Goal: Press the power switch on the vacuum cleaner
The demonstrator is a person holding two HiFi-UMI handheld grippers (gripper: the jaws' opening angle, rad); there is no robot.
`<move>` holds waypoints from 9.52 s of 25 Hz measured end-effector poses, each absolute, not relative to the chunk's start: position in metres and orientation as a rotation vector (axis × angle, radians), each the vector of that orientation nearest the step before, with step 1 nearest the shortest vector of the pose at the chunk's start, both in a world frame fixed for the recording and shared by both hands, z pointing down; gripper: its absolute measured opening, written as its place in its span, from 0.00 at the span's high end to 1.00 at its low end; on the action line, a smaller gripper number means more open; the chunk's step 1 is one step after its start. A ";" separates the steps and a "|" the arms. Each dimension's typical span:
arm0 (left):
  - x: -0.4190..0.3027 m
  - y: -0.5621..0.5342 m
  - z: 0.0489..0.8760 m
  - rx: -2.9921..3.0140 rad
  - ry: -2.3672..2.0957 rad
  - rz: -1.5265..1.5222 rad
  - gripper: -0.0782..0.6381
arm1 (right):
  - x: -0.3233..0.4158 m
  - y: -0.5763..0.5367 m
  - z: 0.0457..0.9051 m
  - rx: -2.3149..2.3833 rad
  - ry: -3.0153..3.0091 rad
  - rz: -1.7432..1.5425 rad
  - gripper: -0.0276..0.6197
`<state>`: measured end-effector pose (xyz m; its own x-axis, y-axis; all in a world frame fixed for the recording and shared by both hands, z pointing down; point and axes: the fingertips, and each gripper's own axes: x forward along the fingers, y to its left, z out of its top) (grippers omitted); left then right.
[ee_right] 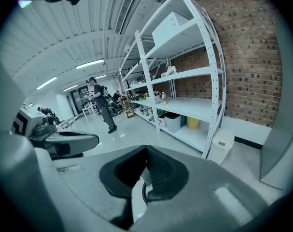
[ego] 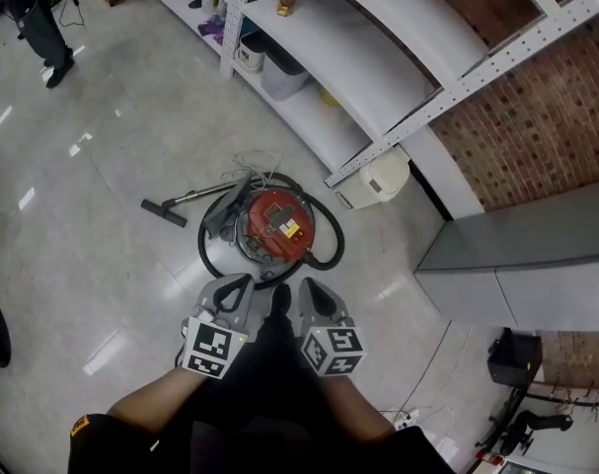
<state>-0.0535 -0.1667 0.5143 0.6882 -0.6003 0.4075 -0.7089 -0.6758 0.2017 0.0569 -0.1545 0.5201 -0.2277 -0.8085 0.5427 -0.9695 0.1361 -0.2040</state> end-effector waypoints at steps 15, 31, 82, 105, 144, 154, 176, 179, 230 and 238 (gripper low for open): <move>-0.048 -0.118 0.473 2.594 -1.057 0.317 0.87 | 0.044 -0.091 0.480 1.680 -2.221 0.642 0.97; -0.010 0.005 0.457 2.544 -1.264 0.317 0.87 | 0.088 0.023 0.462 1.577 -2.350 0.584 0.97; -0.134 0.082 0.448 2.555 -1.342 0.232 0.87 | -0.030 0.108 0.458 1.553 -2.353 0.505 0.97; -0.133 0.078 0.437 2.590 -1.287 0.208 0.87 | -0.028 0.102 0.432 1.624 -2.330 0.467 0.97; -0.158 0.055 0.448 2.485 -1.380 0.193 0.87 | 0.020 0.051 0.428 1.825 -2.329 0.642 0.97; -0.086 0.034 0.473 2.447 -1.371 0.306 0.87 | 0.078 0.035 0.466 1.736 -2.345 0.759 0.97; 0.020 -0.035 0.465 2.278 -1.605 0.225 0.87 | 0.205 -0.081 0.466 1.446 -2.412 0.662 0.97; -0.010 -0.034 0.459 2.258 -1.651 0.222 0.87 | 0.186 -0.091 0.468 1.435 -2.407 0.678 0.97; 0.200 -0.005 0.436 1.842 -2.153 0.216 0.87 | 0.287 -0.084 0.430 0.493 -2.845 0.355 0.97; 0.207 0.047 0.404 1.744 -2.354 0.177 0.87 | 0.290 -0.036 0.409 0.347 -2.918 0.198 0.97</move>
